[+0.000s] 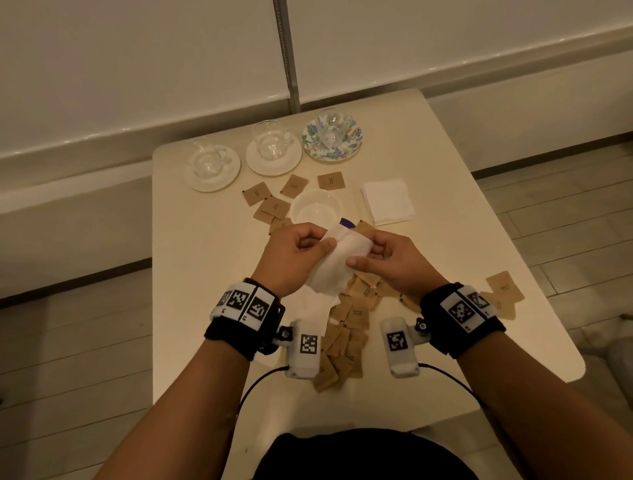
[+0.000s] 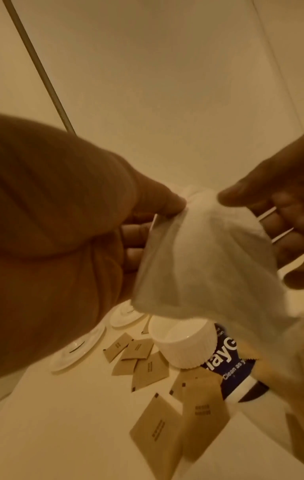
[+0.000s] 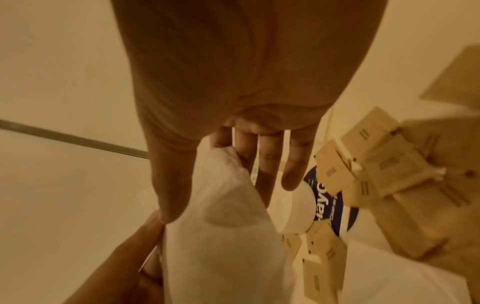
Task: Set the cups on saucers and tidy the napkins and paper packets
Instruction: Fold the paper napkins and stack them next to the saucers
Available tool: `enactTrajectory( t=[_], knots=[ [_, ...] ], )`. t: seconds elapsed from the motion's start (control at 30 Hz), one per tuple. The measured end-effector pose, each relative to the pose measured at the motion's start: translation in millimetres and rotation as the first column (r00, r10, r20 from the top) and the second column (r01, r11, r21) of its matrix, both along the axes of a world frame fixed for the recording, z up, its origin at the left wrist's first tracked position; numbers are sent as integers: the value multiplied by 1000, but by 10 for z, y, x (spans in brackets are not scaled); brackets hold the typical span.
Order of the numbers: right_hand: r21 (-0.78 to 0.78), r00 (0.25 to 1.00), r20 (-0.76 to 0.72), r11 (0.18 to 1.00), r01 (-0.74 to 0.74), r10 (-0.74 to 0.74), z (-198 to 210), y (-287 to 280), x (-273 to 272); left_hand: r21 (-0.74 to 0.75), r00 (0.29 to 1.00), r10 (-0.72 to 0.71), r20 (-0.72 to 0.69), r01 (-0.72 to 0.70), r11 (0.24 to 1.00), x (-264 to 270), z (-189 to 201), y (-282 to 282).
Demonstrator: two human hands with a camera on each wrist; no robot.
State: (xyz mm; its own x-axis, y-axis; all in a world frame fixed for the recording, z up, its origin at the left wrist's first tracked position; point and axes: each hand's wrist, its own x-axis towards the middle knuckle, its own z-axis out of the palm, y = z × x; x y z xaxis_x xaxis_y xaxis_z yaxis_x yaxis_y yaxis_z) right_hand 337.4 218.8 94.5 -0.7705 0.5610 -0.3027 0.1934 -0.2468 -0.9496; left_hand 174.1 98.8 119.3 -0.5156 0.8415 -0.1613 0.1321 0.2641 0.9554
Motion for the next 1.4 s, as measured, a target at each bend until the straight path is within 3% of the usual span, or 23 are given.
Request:
enactTrajectory(
  t=[0.1, 0.2, 0.3, 0.4, 0.57, 0.8, 1.0, 1.23, 1.4],
  knots=[
    [-96, 997, -30, 993, 74, -77, -47, -31, -69, 3, 1000, 28, 0, -28, 1000, -29, -16, 94],
    [-303, 979, -103, 943, 139, -178, -123, -10, -60, 14, 998, 58, 29, -59, 998, -40, -56, 194],
    [-396, 983, -142, 917, 51, -116, -199, 17, -39, 1, 997, 80, 8, -80, 997, 5, -139, 341],
    [-312, 996, -78, 950, 8, -34, -282, 119, 23, -27, 990, 140, -34, -141, 990, 28, -256, 537],
    [-293, 998, 44, 954, 57, -47, -368, 588, 228, -131, 978, 196, -74, -205, 970, 99, -506, 952],
    [-140, 962, 185, 964, 226, -199, -563, 1540, 277, -225, 945, 315, -87, -327, 918, 220, -838, 1743],
    [25, 933, 273, 971, 236, -234, -926, 2067, 137, -310, 940, 296, -169, -336, 889, 157, -1097, 2268],
    [189, 893, 405, 974, 127, -195, -1205, 2121, -116, -429, 908, 207, -365, -361, 828, 31, -1248, 2454],
    [269, 869, 447, 958, 94, -211, -1244, 2108, -93, -495, 932, 126, -339, -291, 818, 102, -1257, 2460]
  ],
)
